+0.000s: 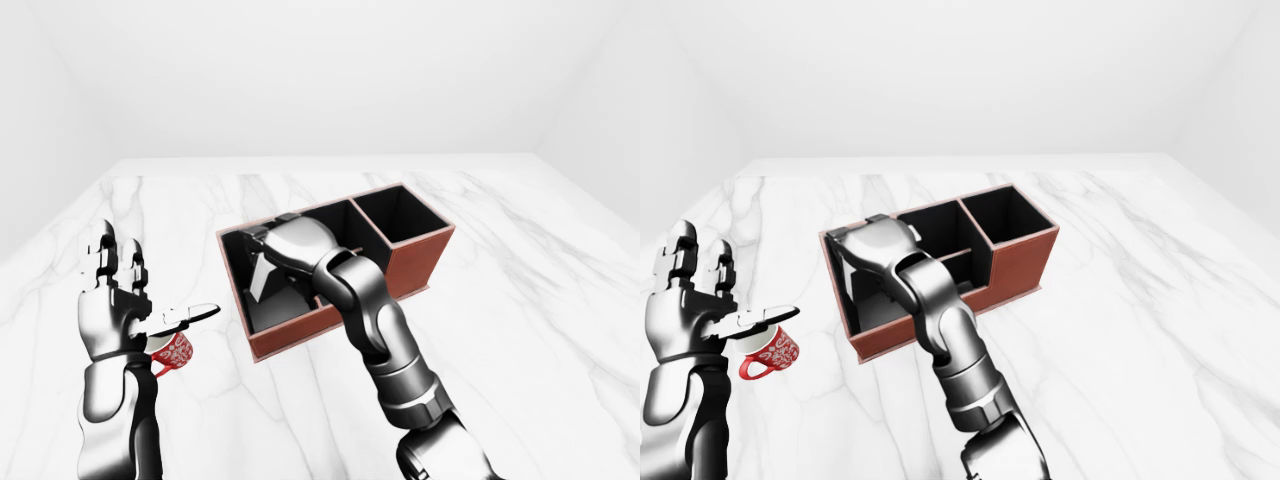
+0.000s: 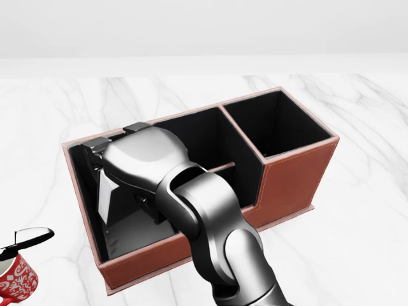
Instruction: Pick up the book and place it in the left compartment of the caddy.
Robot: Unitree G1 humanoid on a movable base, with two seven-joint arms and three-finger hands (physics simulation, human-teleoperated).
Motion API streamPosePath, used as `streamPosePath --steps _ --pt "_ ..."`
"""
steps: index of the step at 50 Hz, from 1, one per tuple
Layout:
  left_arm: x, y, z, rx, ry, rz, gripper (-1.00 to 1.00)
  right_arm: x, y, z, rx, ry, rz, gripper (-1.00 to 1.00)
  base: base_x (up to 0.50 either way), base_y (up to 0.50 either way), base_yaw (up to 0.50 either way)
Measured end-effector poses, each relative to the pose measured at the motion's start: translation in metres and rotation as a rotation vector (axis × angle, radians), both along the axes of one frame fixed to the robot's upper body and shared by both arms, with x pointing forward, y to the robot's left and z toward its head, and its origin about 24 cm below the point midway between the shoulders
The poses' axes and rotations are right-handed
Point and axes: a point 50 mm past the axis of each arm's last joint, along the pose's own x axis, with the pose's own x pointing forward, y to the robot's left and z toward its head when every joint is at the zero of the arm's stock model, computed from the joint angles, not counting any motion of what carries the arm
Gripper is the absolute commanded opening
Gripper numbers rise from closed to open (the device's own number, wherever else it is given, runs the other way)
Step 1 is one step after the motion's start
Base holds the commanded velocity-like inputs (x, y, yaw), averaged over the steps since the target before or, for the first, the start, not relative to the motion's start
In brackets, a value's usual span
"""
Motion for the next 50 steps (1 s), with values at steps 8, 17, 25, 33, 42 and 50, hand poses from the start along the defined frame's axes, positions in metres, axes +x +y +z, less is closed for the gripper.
streamPosePath --steps 8,17,25,33,42,50 --pt "0.0 0.001 -0.003 -0.006 0.01 0.002 1.0 0.002 0.005 -0.005 -0.013 0.028 0.008 -1.0 0.0 0.0 0.0" --pt "-0.002 0.003 -0.005 -0.013 0.018 0.005 1.0 0.008 0.009 -0.018 -0.045 0.089 0.013 -1.0 0.0 0.0 0.0" --pt "-0.004 0.005 -0.007 -0.018 0.026 0.009 1.0 0.014 0.012 -0.03 -0.07 0.138 0.013 -1.0 0.0 0.0 0.0" --pt "-0.005 0.007 -0.01 -0.024 0.036 0.014 1.0 0.02 0.013 -0.037 -0.078 0.158 0.007 -1.0 0.0 0.0 0.0" --pt "-0.007 0.009 -0.013 -0.028 0.043 0.018 1.0 0.025 0.015 -0.041 -0.073 0.165 0.006 -1.0 0.0 0.0 0.0" --pt "-0.008 0.011 -0.015 -0.032 0.046 0.02 1.0 0.03 0.02 -0.046 -0.061 0.167 0.006 -1.0 0.0 0.0 0.0"
